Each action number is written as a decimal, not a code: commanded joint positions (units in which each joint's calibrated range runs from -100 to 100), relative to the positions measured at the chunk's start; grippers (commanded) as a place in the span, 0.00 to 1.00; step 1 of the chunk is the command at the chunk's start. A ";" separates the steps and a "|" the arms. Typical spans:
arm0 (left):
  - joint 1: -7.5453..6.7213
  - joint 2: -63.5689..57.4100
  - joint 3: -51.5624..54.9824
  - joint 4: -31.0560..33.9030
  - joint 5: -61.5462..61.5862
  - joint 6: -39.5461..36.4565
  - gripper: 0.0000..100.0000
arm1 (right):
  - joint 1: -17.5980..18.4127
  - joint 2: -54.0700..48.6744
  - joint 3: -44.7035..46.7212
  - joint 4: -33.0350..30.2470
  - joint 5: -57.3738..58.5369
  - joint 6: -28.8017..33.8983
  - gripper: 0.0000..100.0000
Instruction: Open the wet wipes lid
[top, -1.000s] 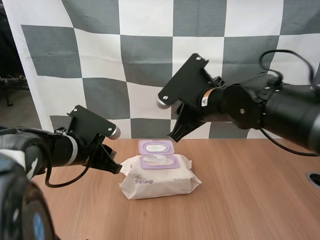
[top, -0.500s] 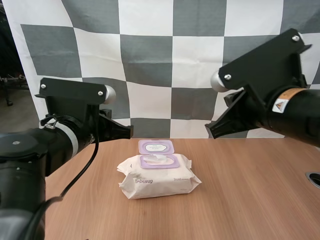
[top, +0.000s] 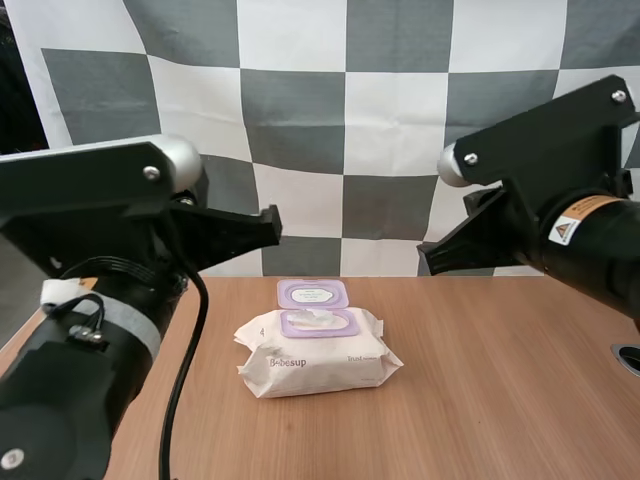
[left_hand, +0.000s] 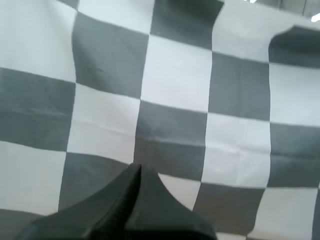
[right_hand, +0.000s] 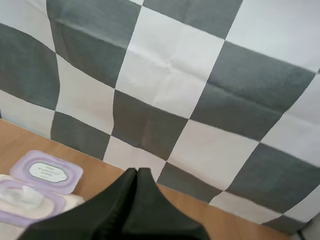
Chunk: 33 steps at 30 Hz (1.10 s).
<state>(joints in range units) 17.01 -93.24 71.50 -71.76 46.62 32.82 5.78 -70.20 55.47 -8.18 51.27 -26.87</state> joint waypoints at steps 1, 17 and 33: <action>0.03 2.39 0.06 6.52 -21.67 -5.25 0.00 | -0.01 1.94 0.04 -5.26 -6.14 -4.96 0.00; -1.43 5.05 16.97 32.89 -27.28 -4.31 0.00 | -0.46 -7.95 14.80 3.22 -21.64 -7.73 0.00; -8.93 -6.76 28.50 53.83 -26.97 -4.02 0.00 | -3.40 -15.90 43.93 -8.00 -38.19 -6.70 0.00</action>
<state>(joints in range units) 8.67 -99.16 100.00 -19.46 19.72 28.80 2.70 -86.12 91.60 -15.92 16.95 -33.56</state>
